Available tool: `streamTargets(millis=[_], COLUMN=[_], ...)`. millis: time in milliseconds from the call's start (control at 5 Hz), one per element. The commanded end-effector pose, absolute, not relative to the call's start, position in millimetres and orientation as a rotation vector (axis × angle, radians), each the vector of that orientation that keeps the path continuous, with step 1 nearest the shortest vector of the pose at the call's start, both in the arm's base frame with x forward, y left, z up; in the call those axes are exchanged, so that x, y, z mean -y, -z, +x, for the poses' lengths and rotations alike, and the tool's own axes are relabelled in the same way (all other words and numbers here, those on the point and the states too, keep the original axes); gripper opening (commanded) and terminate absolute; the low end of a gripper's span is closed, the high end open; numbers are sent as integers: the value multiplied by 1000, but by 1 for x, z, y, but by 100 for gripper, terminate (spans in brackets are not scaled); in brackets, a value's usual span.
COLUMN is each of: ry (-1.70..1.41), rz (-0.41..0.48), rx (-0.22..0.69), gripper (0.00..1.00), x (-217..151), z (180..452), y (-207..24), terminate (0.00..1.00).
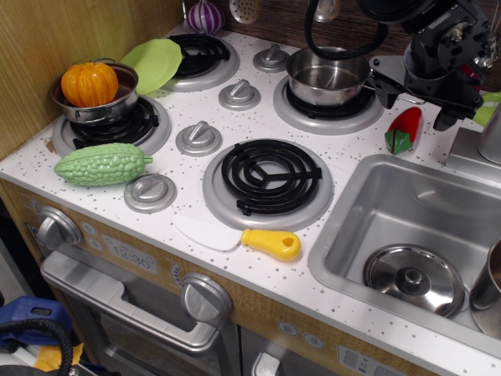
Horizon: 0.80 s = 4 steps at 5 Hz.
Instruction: Put pepper in pot or pan
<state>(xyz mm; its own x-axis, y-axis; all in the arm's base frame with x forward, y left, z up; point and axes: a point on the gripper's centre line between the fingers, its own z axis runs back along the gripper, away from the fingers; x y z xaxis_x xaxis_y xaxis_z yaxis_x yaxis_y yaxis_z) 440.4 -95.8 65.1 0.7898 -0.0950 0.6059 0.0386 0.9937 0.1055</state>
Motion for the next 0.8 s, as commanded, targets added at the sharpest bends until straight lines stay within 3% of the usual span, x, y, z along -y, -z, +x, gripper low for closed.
streamTargets(millis=[0, 600], ry=[72, 87], rz=[89, 61], rx=[657, 706], gripper=[100, 100], x=[96, 82], z=[440, 455], y=[-65, -40], terminate=[0, 0])
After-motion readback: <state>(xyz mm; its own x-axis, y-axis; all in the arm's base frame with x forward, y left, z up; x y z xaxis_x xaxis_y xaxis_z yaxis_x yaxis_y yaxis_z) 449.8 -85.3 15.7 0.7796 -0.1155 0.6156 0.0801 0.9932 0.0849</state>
